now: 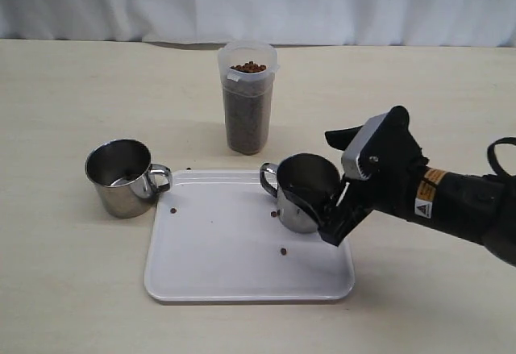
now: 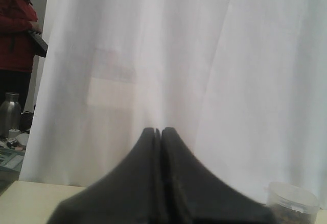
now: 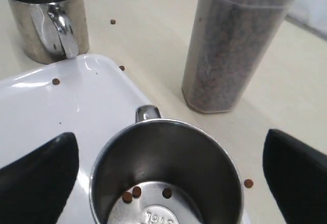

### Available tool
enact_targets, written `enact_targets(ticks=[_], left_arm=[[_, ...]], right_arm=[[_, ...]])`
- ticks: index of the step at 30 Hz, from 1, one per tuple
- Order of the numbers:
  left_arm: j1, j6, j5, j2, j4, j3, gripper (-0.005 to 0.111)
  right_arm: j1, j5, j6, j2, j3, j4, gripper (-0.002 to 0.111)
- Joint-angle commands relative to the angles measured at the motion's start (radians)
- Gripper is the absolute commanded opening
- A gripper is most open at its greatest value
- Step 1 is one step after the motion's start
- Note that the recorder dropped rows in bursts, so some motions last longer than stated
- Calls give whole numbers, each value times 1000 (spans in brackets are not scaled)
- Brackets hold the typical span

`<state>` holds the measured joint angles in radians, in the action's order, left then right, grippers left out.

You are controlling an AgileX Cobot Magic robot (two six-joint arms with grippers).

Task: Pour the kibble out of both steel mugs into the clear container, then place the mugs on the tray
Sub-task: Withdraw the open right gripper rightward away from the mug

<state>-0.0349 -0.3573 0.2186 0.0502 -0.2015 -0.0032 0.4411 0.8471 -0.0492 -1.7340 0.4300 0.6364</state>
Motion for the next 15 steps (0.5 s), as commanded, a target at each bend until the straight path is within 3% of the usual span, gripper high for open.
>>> enact_targets(ticks=[1, 10, 12, 15], left_arm=[[-5, -3, -4, -6, 5, 3, 0], [-5, -3, -4, -6, 5, 3, 0], [-5, -3, -4, -6, 5, 3, 0], [-5, -3, -4, -6, 5, 3, 0]], right_arm=[[0, -16, -32, 151, -78, 4, 78], [0, -49, -218, 475, -224, -33, 75], [0, -75, -227, 547, -245, -46, 62], [0, -98, -227, 671, -279, -54, 26]])
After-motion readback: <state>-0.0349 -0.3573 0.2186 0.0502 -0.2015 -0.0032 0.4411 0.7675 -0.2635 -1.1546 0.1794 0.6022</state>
